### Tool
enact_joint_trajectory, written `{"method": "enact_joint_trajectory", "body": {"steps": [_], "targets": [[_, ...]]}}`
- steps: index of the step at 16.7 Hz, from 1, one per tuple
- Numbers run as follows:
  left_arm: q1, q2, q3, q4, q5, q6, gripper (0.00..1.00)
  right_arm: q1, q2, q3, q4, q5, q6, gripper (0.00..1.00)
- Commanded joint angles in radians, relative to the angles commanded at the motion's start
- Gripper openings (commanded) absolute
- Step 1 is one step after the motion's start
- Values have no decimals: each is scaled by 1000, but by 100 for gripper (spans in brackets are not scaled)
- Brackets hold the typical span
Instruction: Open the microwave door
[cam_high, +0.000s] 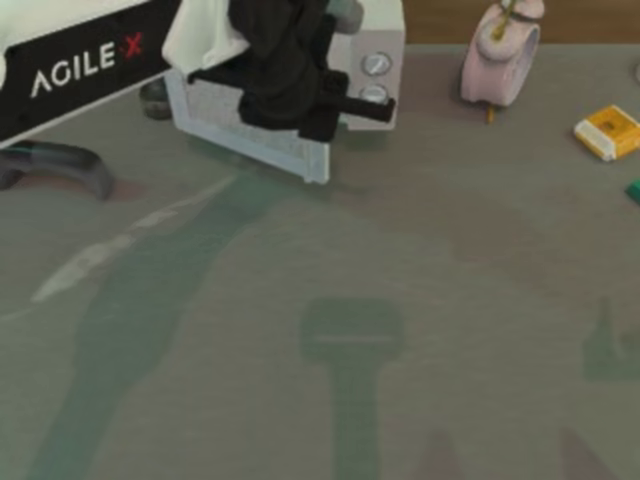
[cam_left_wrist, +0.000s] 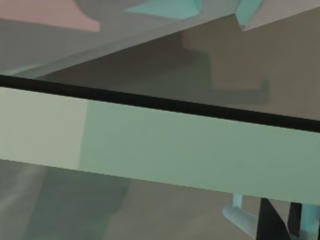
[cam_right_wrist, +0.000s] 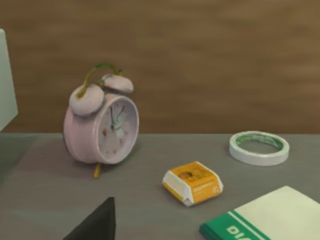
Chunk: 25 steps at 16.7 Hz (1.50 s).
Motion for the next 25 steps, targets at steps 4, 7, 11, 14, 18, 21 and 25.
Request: {"method": "enact_joint_trajectory", "body": {"steps": [4,7,11,14,18,21,25], "targets": [[7,-20,-35,13,16,31,0,0,0,0,0,0,0,100],[7,-20,-35,13,16,31,0,0,0,0,0,0,0,100],[7,-20,-35,13,16,31,0,0,0,0,0,0,0,100],[7,-20,-35,13,16,31,0,0,0,0,0,0,0,100],[7,-20,-35,13,16,31,0,0,0,0,0,0,0,100],[7,-20,-35,13,16,31,0,0,0,0,0,0,0,100],[7,-20,-35,13,16,31,0,0,0,0,0,0,0,100]]}}
